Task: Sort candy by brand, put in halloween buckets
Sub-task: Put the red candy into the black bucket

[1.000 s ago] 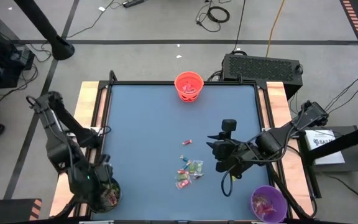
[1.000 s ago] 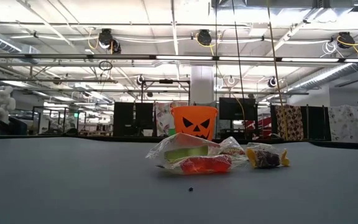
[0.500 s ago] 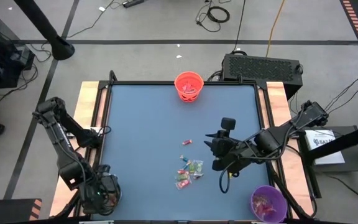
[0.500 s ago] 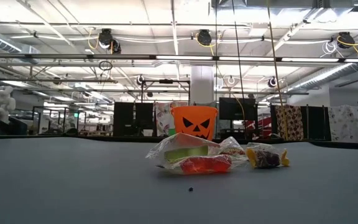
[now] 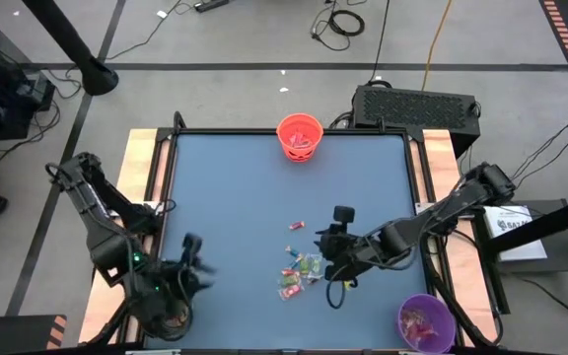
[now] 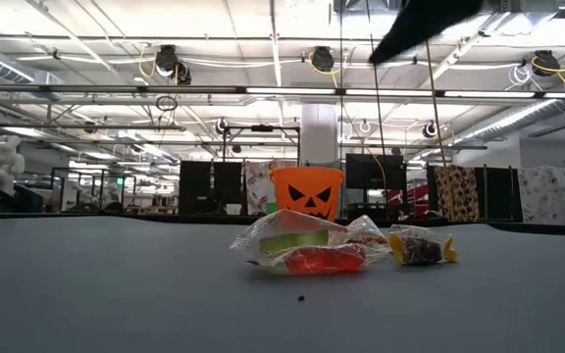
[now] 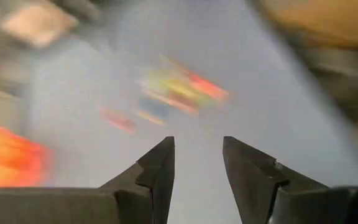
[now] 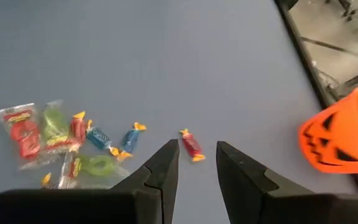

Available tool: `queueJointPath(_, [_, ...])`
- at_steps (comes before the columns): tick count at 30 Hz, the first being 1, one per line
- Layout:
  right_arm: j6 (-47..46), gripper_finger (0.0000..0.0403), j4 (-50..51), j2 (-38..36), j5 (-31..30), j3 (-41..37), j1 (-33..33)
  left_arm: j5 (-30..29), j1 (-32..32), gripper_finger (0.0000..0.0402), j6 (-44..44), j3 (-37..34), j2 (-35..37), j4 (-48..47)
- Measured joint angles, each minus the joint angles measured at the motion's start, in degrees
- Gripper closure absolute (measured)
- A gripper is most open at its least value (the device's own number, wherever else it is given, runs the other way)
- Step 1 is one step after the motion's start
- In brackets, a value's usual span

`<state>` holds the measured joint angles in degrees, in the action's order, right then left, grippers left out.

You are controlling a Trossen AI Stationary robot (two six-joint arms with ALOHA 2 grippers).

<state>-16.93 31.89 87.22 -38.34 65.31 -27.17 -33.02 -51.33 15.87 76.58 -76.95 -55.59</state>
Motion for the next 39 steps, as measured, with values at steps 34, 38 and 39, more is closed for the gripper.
queueJointPath(34, [-3.42,0.0303,-8.09,0.68,26.48,-12.25,7.56,15.22,47.25,0.0259,-22.65,-12.86,-23.18,47.31])
queueJointPath(38, [-4.49,0.0303,-7.25,0.68,26.35,-12.24,6.46,21.21,49.92,0.0259,-20.79,-12.84,-25.84,49.61])
queueJointPath(39, [-4.76,0.0303,-7.22,0.68,26.37,-12.23,6.15,22.47,50.46,0.0259,-19.52,-12.84,-26.47,49.70])
